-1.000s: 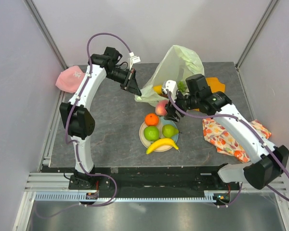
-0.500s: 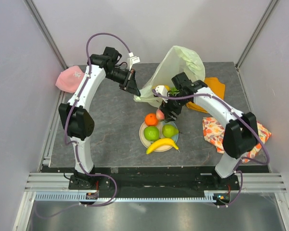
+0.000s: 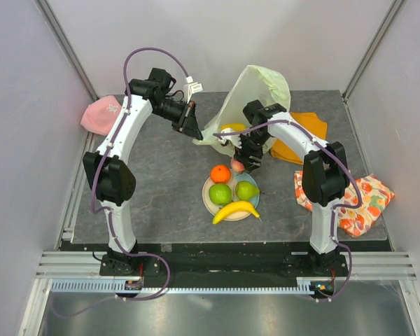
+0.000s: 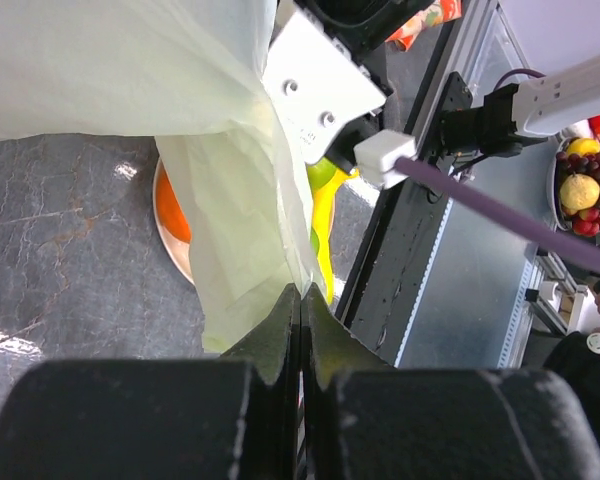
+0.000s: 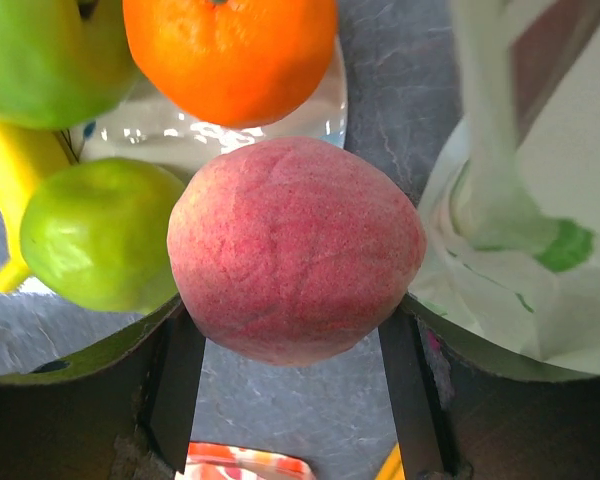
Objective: Take the fake fruits out of the plastic bag
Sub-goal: Place the fake fruit on the plate.
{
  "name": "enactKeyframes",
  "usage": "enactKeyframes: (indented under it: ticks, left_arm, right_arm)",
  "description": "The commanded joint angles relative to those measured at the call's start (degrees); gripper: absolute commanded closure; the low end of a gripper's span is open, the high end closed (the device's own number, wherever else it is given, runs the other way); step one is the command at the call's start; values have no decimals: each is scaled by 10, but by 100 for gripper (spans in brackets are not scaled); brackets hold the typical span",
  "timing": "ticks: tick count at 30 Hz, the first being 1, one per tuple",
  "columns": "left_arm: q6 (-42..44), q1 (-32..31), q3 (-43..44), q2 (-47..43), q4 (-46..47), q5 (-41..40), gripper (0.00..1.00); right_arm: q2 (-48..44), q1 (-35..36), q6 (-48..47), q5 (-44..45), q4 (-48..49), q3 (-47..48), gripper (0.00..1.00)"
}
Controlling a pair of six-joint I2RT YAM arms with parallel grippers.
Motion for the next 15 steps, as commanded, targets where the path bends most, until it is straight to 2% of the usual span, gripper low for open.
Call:
enactKeyframes:
  ticks: [1,11,15]
  left_arm:
    - [-17,1,30,-1,14,-8,98]
    - [-15,1,16,0,16,-21,98]
    - [-14,1,15,1,18,-27,99]
  right_arm:
    - [21,10,-117,19,-46,24,50]
    - [54,26,-173,30,-51,29,47]
    - [56,30,-187,22,-55,20,41]
